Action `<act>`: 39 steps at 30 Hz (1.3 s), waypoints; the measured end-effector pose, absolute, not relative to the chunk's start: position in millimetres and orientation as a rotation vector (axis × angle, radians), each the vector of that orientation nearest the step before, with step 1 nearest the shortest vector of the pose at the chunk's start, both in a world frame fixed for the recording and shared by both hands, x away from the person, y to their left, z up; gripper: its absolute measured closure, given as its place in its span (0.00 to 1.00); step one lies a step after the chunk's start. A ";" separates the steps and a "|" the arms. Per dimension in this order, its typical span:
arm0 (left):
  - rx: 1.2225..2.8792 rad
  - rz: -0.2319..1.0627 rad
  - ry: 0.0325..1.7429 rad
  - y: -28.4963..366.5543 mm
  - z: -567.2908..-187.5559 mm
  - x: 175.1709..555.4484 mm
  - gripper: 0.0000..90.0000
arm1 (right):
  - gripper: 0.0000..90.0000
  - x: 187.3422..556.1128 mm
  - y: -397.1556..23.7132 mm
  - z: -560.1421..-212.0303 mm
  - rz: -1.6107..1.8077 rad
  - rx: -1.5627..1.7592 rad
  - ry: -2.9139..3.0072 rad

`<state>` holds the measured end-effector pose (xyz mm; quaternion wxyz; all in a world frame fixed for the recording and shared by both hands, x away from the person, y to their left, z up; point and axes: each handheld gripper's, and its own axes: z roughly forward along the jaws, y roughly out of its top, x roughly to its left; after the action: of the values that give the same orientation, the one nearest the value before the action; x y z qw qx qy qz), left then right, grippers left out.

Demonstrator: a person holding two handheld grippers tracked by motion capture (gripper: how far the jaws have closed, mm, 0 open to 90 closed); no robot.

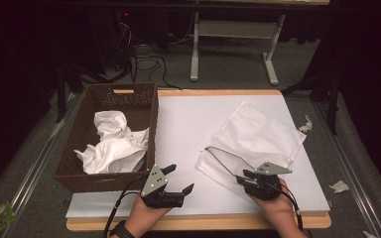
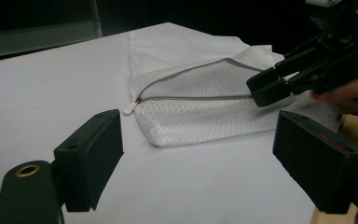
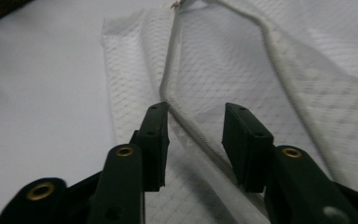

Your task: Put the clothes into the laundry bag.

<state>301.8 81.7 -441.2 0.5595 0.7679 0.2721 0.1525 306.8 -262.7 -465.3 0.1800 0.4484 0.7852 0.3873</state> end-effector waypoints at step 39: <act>1.851 0.408 0.674 81.7 -442.9 302.1 0.19 | 0.39 333.1 -266.6 -444.8 1.159 1.231 2.092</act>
<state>302.1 81.7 -442.9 0.5353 0.7772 0.2830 0.1714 333.1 -266.6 -444.8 0.2240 0.4462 0.7580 0.4198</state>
